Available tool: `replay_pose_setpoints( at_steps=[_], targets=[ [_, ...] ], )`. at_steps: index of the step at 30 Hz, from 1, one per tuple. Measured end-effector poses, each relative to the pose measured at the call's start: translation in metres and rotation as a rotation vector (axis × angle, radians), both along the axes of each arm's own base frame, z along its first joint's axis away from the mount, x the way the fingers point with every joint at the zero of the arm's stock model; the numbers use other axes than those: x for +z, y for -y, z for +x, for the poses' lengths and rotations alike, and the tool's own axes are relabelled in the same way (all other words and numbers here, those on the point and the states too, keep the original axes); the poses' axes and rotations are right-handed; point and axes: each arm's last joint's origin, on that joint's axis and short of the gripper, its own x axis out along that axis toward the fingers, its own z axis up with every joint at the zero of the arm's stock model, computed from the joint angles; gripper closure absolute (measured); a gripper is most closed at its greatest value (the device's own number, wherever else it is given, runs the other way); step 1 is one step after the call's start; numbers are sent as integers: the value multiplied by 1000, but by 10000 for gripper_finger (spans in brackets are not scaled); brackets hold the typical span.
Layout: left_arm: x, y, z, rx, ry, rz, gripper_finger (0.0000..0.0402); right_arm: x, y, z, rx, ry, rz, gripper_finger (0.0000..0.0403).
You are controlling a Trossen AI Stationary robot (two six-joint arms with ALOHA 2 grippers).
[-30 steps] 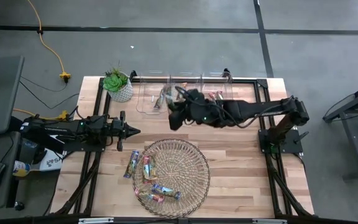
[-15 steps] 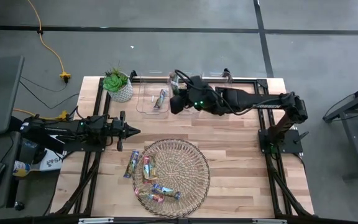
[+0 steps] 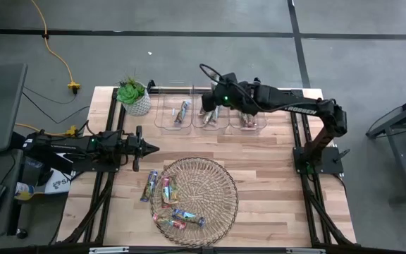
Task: Pick and place Granola Bars by type
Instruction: Put the yellow granola bar into the middle transparent bin
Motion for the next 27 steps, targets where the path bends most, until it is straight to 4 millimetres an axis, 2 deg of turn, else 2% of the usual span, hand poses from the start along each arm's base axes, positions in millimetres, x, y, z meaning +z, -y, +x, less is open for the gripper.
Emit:
replay_pose_setpoints(
  at_steps=[4,7,20,27],
  targets=[
    [0,0,0,0,0,0,400,-8,18,-2,-36,-58,2,332],
    [0,0,0,0,0,0,400,-21,31,4,-44,-88,24,332],
    [0,0,0,0,0,0,400,-93,85,31,-47,-191,180,332],
    [0,0,0,0,-1,0,400,-130,104,38,-31,-231,297,332]
  ],
)
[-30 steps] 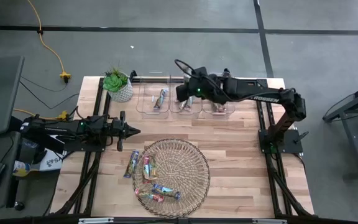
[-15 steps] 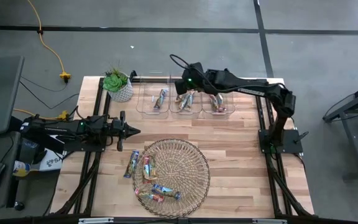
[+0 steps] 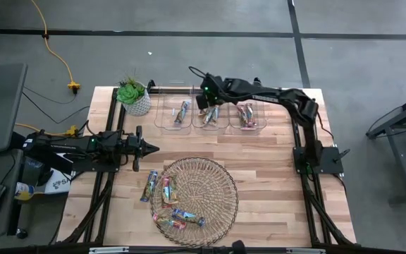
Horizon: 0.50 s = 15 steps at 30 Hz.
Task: Pick and place Granola Bars by type
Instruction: Put the yellow granola bar into the middle transparent bin
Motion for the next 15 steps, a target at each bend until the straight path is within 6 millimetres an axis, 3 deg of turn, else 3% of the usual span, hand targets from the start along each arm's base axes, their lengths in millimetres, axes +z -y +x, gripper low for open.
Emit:
replay_pose_setpoints(
  at_steps=[9,15],
  targets=[
    [0,0,0,0,0,0,400,-28,3,9,23,-25,74,331],
    [0,0,0,0,0,0,400,-33,2,11,27,-26,96,331]
  ],
)
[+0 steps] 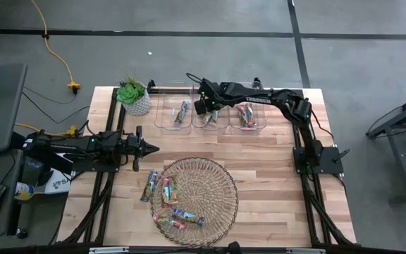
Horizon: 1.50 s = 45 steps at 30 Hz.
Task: Pick and place Granola Bars by type
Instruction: Put the yellow granola bar into the middle transparent bin, then put the blue granola bar into the left transparent bin
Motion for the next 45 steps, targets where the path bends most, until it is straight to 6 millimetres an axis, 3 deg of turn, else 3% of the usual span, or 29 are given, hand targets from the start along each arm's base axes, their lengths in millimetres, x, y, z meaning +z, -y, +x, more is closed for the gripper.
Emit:
replay_pose_setpoints(
  at_steps=[9,19,26,31,36,45],
  targets=[
    [0,0,0,0,0,0,400,0,-1,0,37,2,24,324],
    [0,0,0,0,0,0,400,-1,-4,0,64,-7,45,246],
    [0,0,0,0,0,0,400,7,-12,3,135,11,30,229],
    [0,0,0,0,0,0,400,33,-19,-2,168,37,-40,229],
    [0,0,0,0,0,0,400,72,-33,-12,241,94,-120,226],
    [0,0,0,0,0,0,400,138,-99,-19,597,350,-135,226]
  ],
)
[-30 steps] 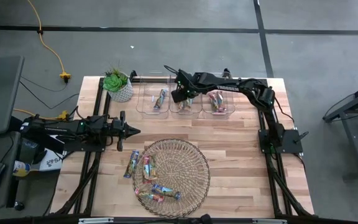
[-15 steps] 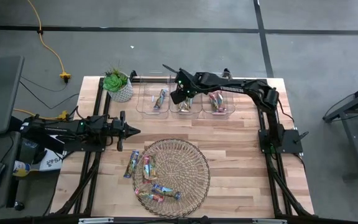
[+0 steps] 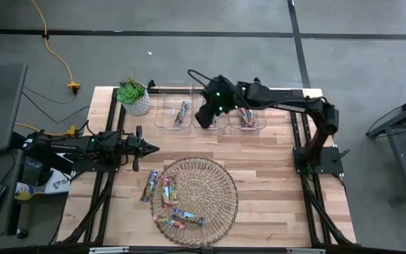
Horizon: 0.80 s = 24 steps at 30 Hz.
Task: Pick and place Granola Bars by type
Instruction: Put the blue granola bar into the left transparent bin
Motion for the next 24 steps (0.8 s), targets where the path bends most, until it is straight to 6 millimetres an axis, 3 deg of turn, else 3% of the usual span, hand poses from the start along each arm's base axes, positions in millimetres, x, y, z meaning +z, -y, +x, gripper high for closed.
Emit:
replay_pose_setpoints(
  at_steps=[5,12,19,24],
  targets=[
    [0,0,0,0,0,0,400,22,-51,-3,232,89,55,226],
    [0,0,0,0,0,0,400,26,-130,-5,518,106,-1,226],
    [0,0,0,0,0,0,400,26,-203,-19,451,88,-245,226],
    [0,0,0,0,0,0,400,26,-248,-35,376,106,-246,226]
  ],
)
